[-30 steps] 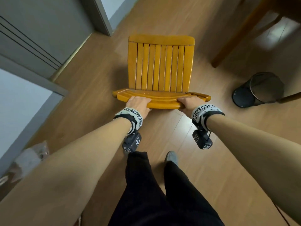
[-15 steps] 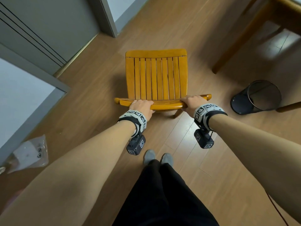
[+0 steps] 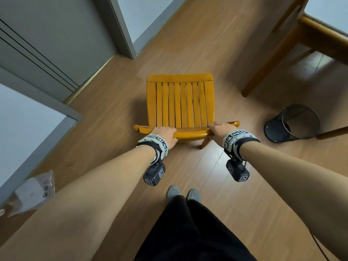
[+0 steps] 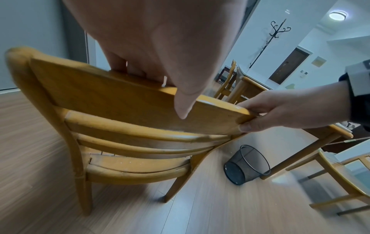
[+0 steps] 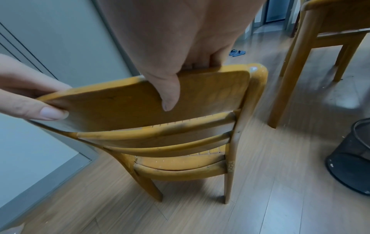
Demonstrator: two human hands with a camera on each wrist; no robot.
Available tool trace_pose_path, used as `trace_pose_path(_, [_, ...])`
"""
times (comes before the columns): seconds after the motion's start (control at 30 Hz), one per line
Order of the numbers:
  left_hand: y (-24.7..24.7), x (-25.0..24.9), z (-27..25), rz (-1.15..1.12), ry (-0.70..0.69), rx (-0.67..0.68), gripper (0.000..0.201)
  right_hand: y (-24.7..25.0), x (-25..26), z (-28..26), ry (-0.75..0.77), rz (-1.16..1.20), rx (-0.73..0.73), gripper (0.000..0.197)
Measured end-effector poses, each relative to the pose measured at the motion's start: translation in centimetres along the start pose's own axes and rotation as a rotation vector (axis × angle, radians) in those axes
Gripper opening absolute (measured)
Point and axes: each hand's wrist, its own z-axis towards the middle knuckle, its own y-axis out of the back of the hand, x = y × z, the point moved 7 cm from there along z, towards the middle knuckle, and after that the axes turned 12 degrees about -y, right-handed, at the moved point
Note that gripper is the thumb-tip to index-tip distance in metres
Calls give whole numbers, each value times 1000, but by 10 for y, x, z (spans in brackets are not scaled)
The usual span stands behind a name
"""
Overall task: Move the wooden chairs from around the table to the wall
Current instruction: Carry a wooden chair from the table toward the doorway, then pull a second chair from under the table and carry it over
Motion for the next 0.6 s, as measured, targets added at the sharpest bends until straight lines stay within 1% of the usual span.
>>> trace_pose_path(0.07, [12, -4, 0, 42, -19, 57, 37, 9, -6, -8, -6, -20, 30, 11])
trace_pose_path(0.1, [23, -7, 1, 78, -33, 61, 41, 16, -13, -13, -17, -16, 36, 13])
trace_pose_path(0.2, [74, -18, 7, 160, -68, 9, 44, 51, -48, -23, -110, 29, 14, 29])
trace_pose_path(0.3, [141, -36, 23, 215, -95, -52, 47, 104, -95, -29, -209, 59, -41, 42])
trace_pose_path(0.37, [186, -49, 39, 251, -108, -98, 48, 142, -124, -27, -234, 99, -83, 49])
trace_pose_path(0.4, [205, -57, 46, 262, -111, -118, 47, 158, -136, -25, -235, 116, -96, 48])
trace_pose_path(0.43, [222, -64, 55, 265, -107, -130, 47, 173, -146, -23, -231, 125, -108, 42])
trace_pose_path(0.5, [252, -79, 79, 277, -93, -146, 47, 201, -168, -13, -234, 121, -121, 21])
trace_pose_path(0.53, [263, -85, 92, 286, -87, -150, 47, 211, -179, -5, -236, 121, -115, 17])
trace_pose_path(0.6, [285, -100, 120, 291, -62, -162, 46, 228, -202, 17, -225, 129, -114, 23])
